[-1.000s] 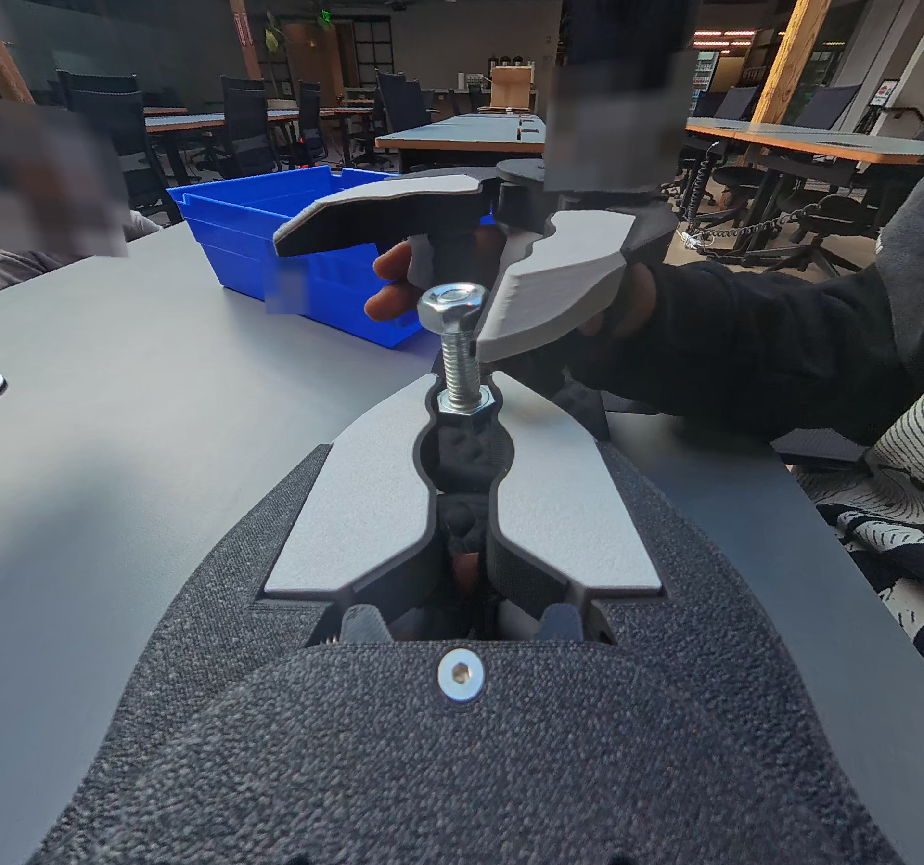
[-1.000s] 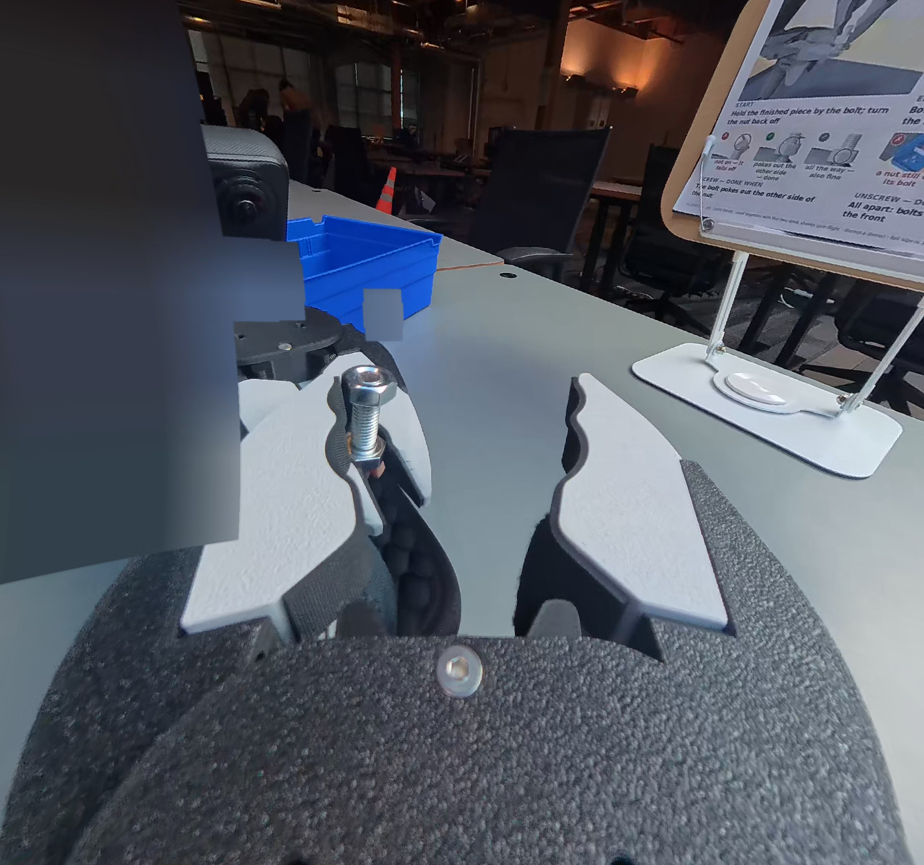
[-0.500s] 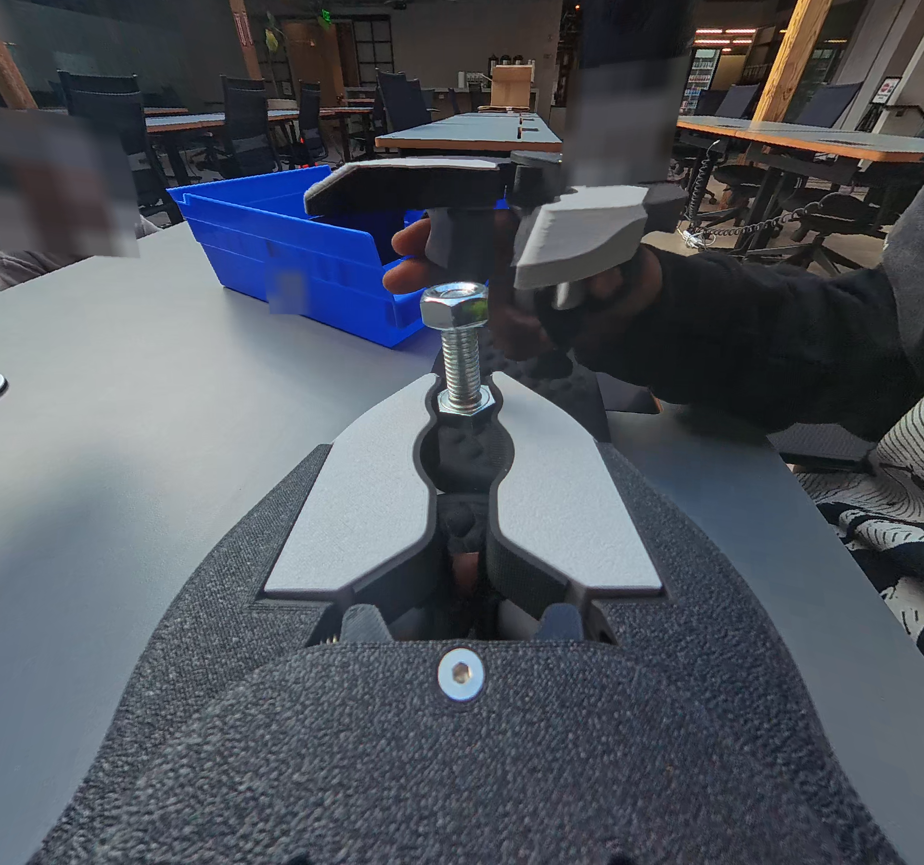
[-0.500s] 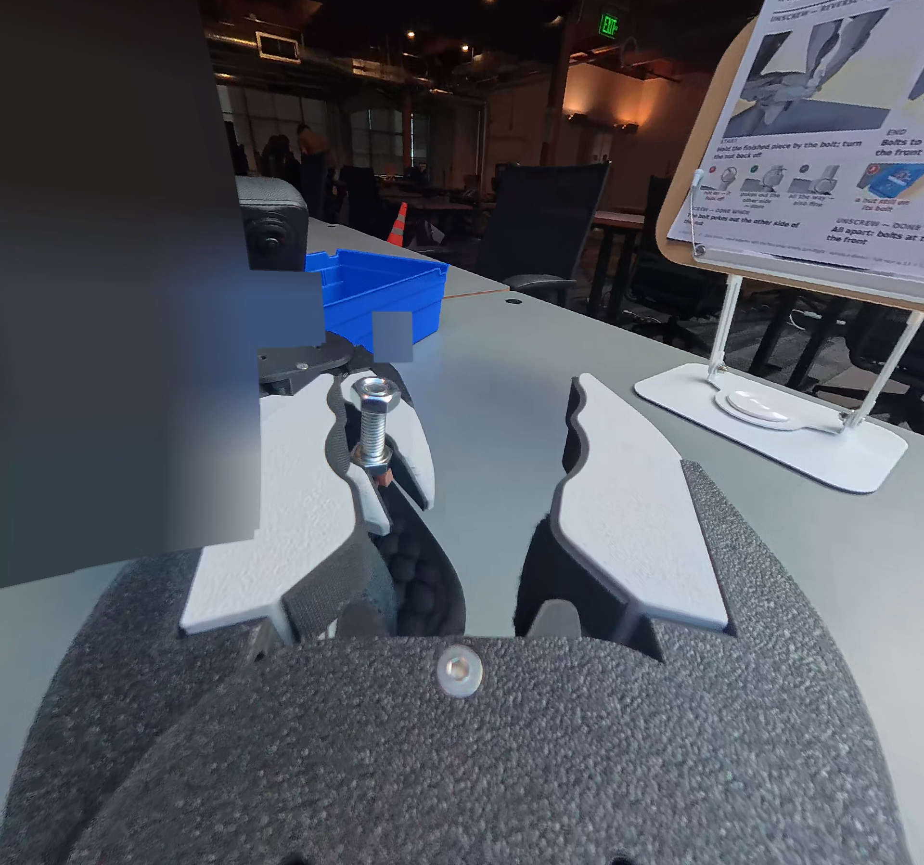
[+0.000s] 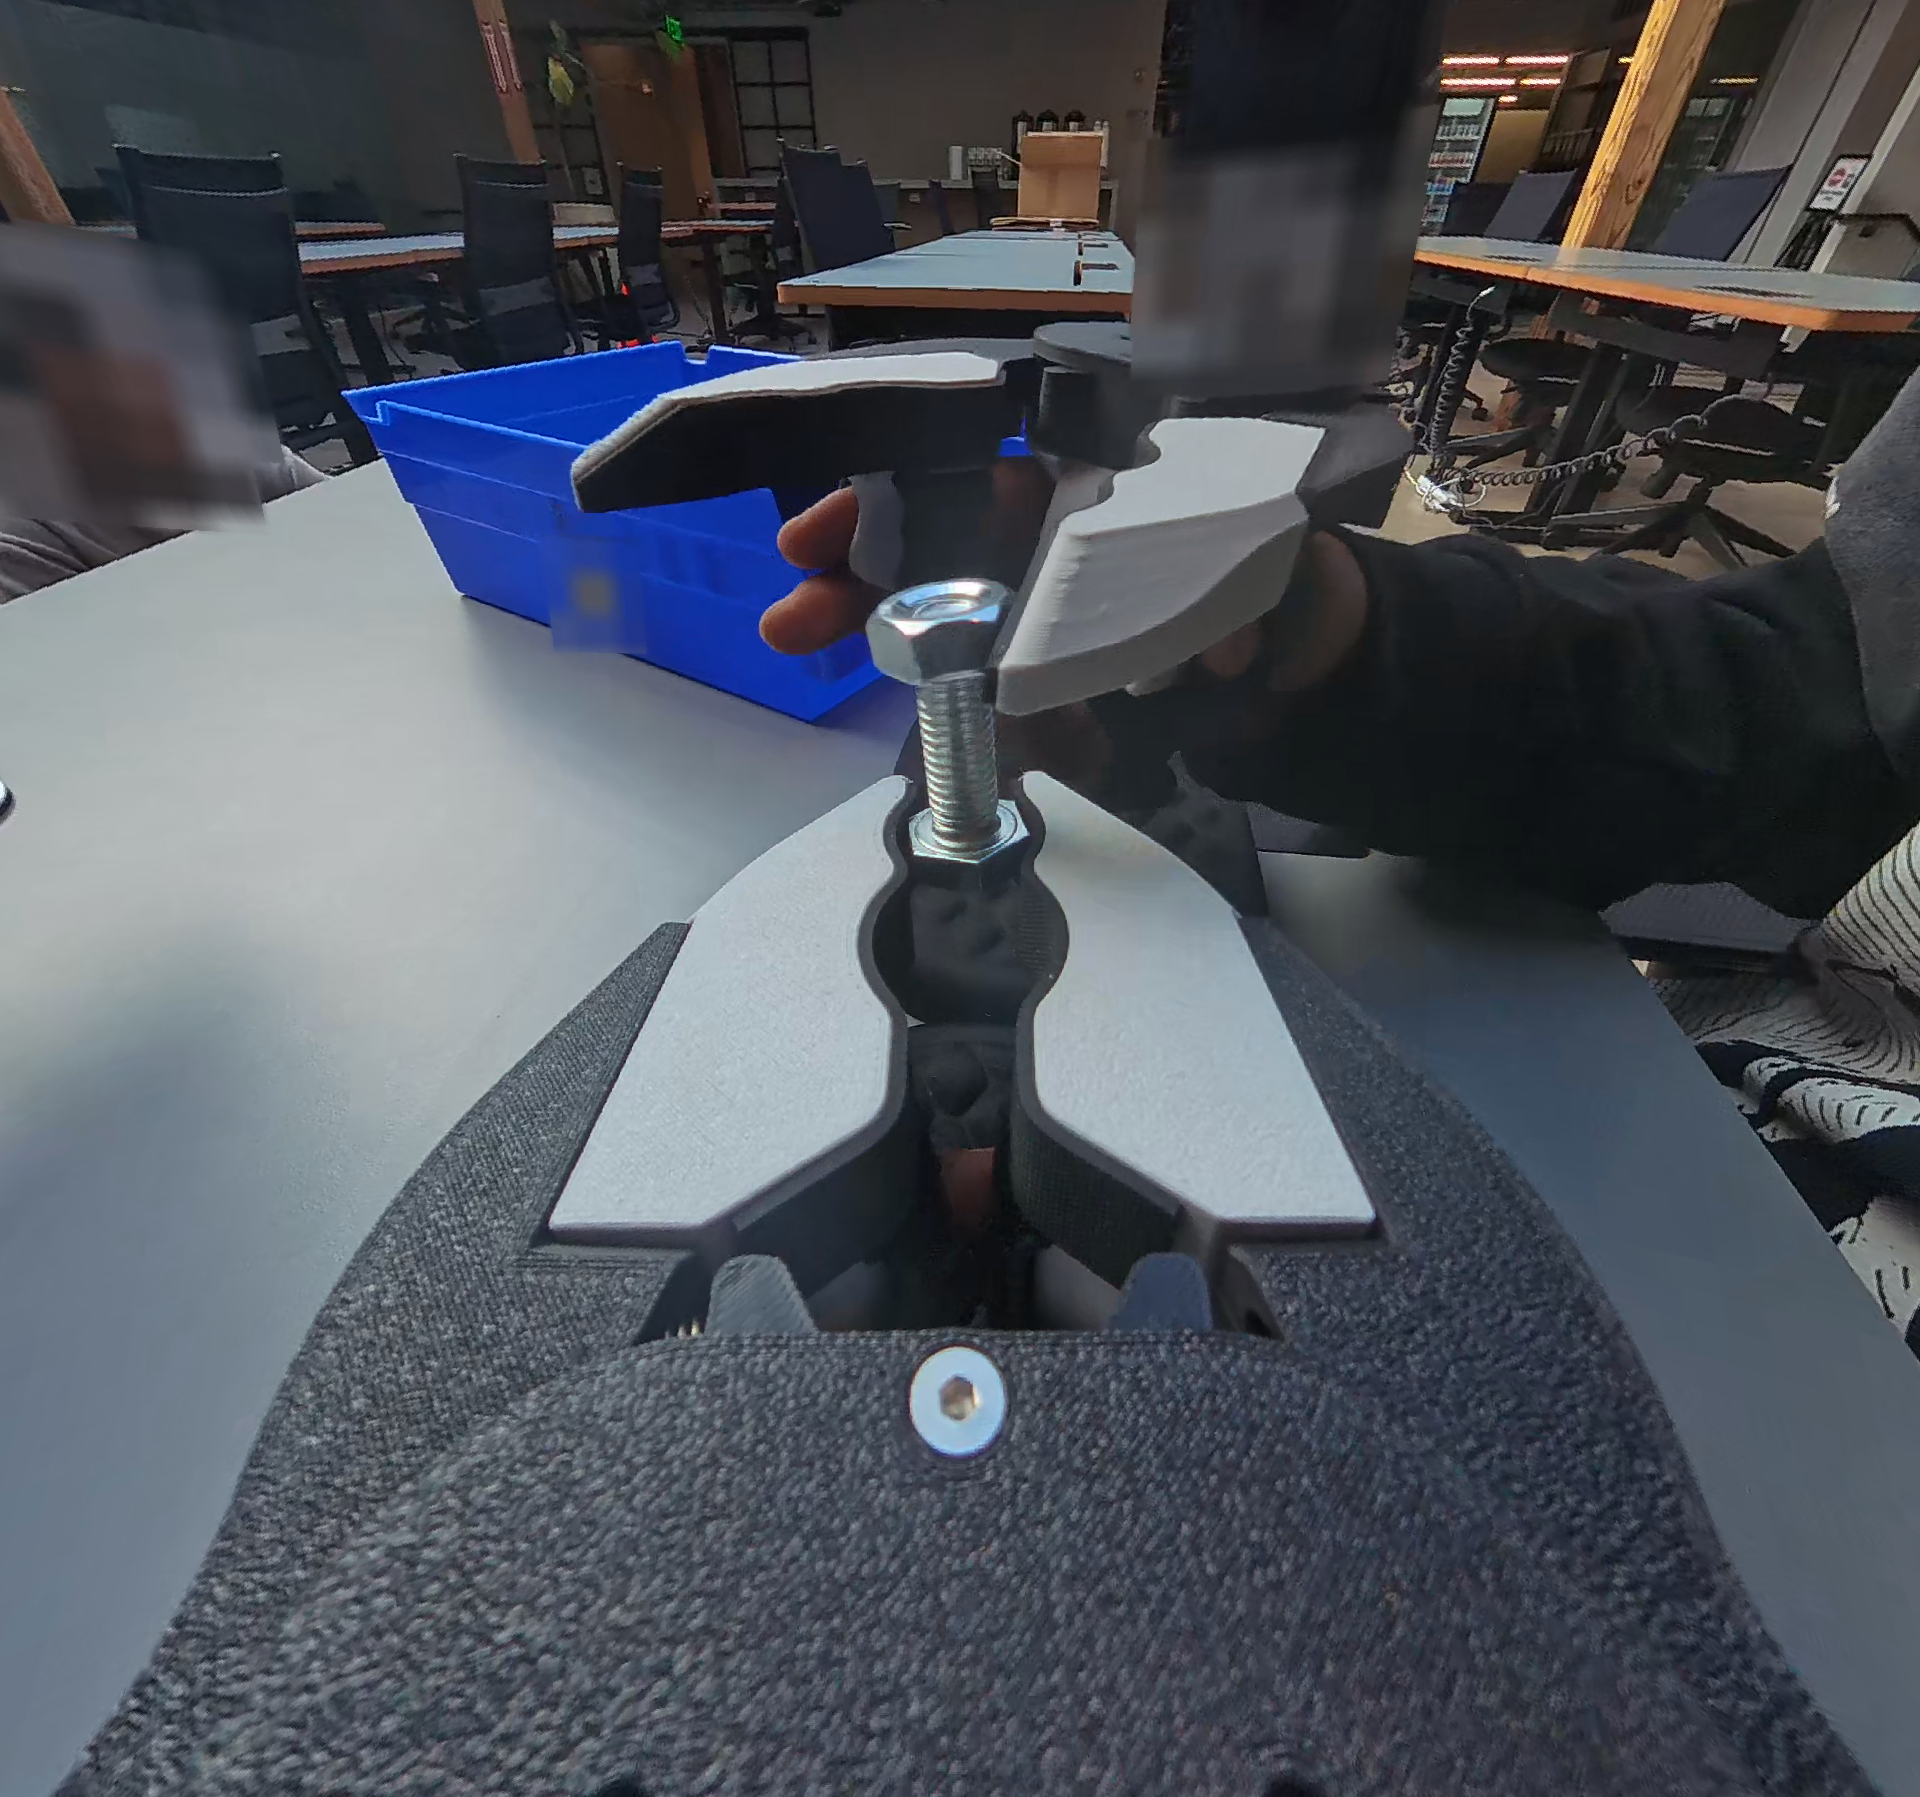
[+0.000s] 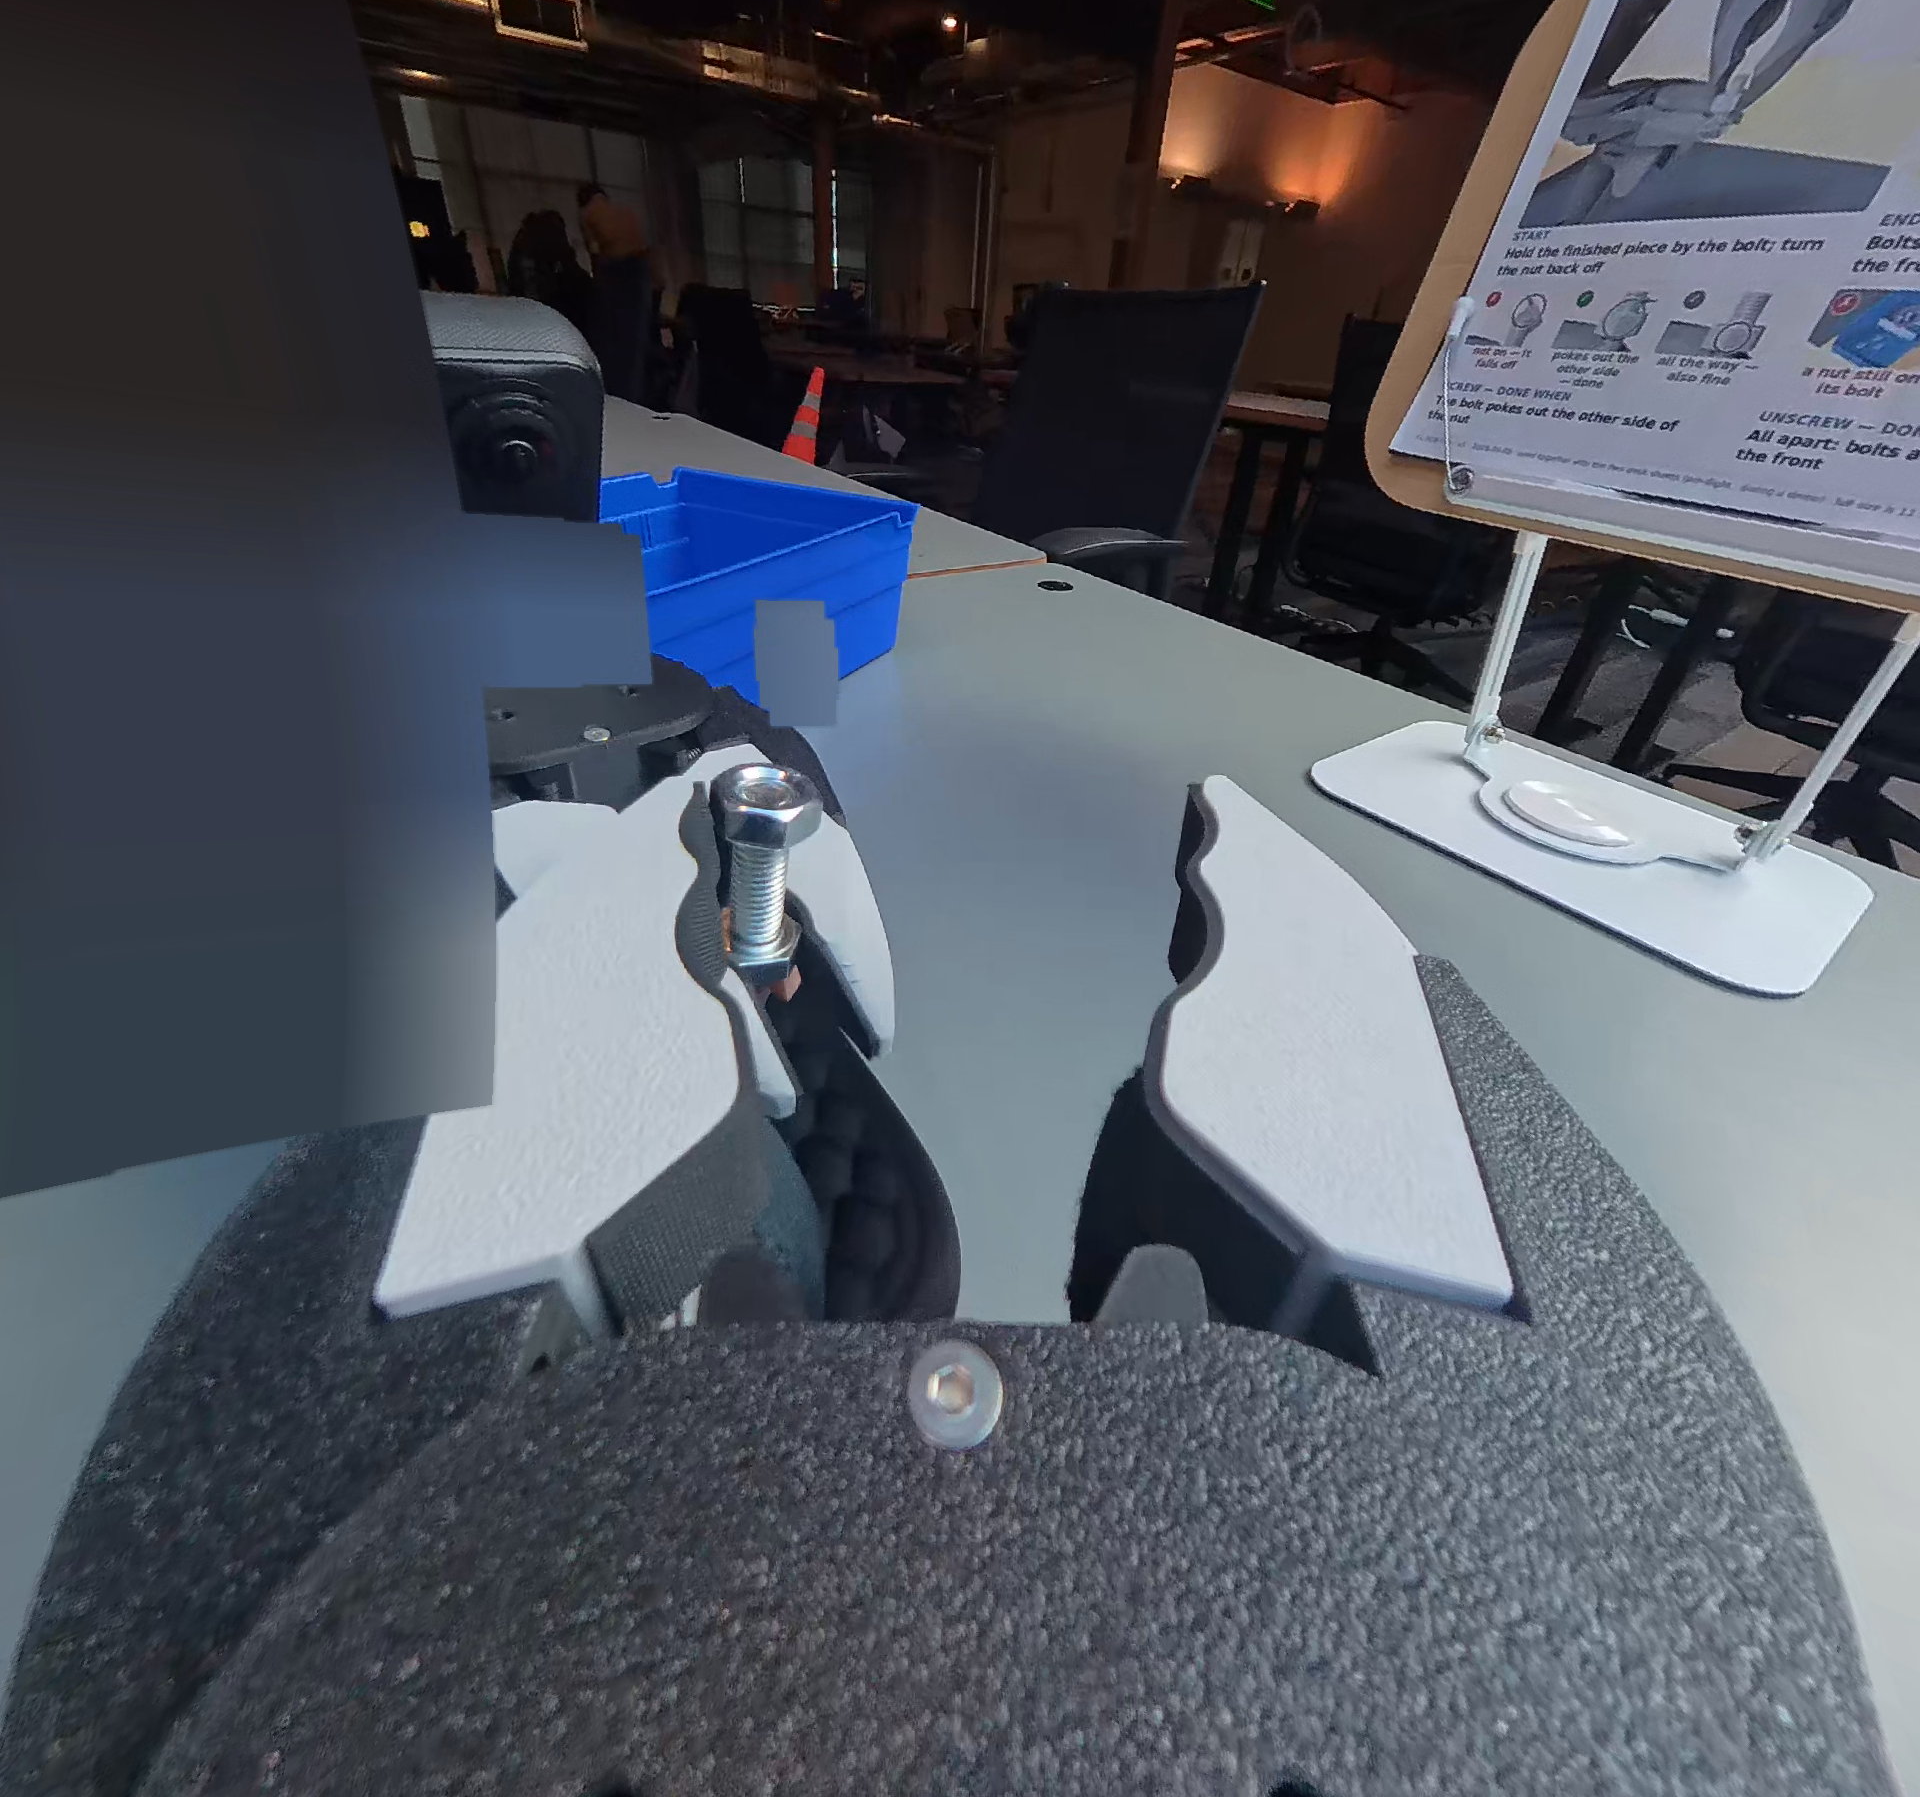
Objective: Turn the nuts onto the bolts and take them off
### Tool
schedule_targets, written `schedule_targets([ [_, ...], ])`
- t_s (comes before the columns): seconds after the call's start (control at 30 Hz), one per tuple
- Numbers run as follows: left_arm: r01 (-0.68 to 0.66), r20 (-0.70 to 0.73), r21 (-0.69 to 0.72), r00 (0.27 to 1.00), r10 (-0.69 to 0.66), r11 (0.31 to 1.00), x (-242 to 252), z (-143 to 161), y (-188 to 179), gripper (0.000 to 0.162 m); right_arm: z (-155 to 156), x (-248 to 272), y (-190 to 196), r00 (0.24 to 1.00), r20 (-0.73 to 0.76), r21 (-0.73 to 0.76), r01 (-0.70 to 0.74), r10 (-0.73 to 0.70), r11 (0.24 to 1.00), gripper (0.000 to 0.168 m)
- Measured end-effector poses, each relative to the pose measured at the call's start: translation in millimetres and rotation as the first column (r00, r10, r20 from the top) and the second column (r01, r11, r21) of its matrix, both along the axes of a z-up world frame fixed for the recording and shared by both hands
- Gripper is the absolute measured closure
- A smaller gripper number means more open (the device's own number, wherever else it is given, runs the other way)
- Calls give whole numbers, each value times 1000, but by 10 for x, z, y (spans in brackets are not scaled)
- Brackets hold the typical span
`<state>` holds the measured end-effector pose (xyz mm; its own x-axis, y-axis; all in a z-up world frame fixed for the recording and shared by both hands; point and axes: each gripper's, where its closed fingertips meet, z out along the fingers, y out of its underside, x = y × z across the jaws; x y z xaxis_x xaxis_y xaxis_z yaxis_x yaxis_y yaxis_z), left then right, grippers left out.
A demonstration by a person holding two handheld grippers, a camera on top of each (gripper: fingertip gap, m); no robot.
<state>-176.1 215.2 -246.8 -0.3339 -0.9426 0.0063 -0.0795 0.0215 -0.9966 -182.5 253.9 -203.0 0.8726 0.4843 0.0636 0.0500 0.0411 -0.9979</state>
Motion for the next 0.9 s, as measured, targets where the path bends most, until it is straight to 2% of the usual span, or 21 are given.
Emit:
schedule_targets([
  [0.23,-2,1,0,1000,2,1000,2,-1,2,147,-7,249,-143,999,-7,5,40,-40,999,86],
  [0.33,-1,0,0,1000,1,1000,3,-1,2,147,75,158,-173,999,-38,36,-7,8,999,84],
  [0.6,-2,0,5,1000,2,1000,5,-3,-1,147,61,-152,68,999,11,28,-40,40,999,83],
  [0.9,-1,0,1,1000,1,1000,5,1,0,147,28,22,-15,1000,5,13,-5,5,1000,83],
])
